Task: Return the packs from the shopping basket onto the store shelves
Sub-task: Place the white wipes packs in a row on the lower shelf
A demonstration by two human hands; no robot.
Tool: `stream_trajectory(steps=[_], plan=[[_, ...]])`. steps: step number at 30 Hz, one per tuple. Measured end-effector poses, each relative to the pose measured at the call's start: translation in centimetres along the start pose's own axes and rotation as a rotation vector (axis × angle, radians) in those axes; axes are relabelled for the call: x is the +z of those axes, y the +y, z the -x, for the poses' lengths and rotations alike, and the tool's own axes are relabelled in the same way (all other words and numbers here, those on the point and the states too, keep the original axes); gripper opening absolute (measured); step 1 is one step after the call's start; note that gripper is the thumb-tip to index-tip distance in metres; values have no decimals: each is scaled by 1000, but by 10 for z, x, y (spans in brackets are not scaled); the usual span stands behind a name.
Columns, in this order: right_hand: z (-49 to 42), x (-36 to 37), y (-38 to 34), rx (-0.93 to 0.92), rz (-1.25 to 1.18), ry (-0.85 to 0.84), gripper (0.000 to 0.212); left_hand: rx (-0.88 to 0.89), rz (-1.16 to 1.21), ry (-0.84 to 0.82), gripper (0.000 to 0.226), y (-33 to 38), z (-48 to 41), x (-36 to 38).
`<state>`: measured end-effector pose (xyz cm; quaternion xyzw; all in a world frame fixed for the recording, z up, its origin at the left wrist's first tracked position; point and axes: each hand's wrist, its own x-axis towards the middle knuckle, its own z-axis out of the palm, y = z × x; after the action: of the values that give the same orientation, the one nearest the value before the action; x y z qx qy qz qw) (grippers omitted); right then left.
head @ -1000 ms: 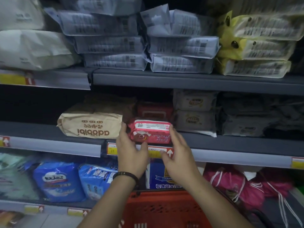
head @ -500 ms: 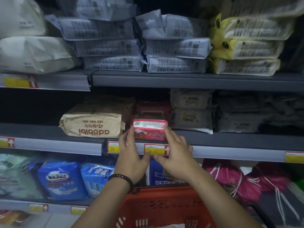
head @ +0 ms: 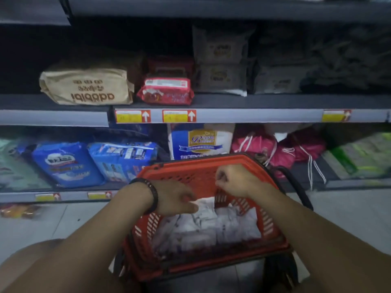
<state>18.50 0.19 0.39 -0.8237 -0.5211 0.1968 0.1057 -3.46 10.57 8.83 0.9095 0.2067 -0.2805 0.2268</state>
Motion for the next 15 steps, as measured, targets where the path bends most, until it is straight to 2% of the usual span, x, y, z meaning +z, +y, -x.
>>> stream_trajectory(steps=[2, 5, 10, 12, 15], plan=[[3, 32, 25, 103, 116, -188, 21, -30, -39, -158, 56, 1, -3, 10], [9, 76, 58, 212, 273, -383, 37, -116, -154, -201, 58, -4, -15, 15], [20, 132, 92, 141, 732, -522, 72, -146, -142, -122, 54, -18, -36, 5], [19, 140, 93, 158, 804, -577, 79, -144, -153, -108, 54, -20, -44, 2], [16, 132, 82, 152, 799, -593, 77, -131, -183, -150, 57, -18, -49, 1]])
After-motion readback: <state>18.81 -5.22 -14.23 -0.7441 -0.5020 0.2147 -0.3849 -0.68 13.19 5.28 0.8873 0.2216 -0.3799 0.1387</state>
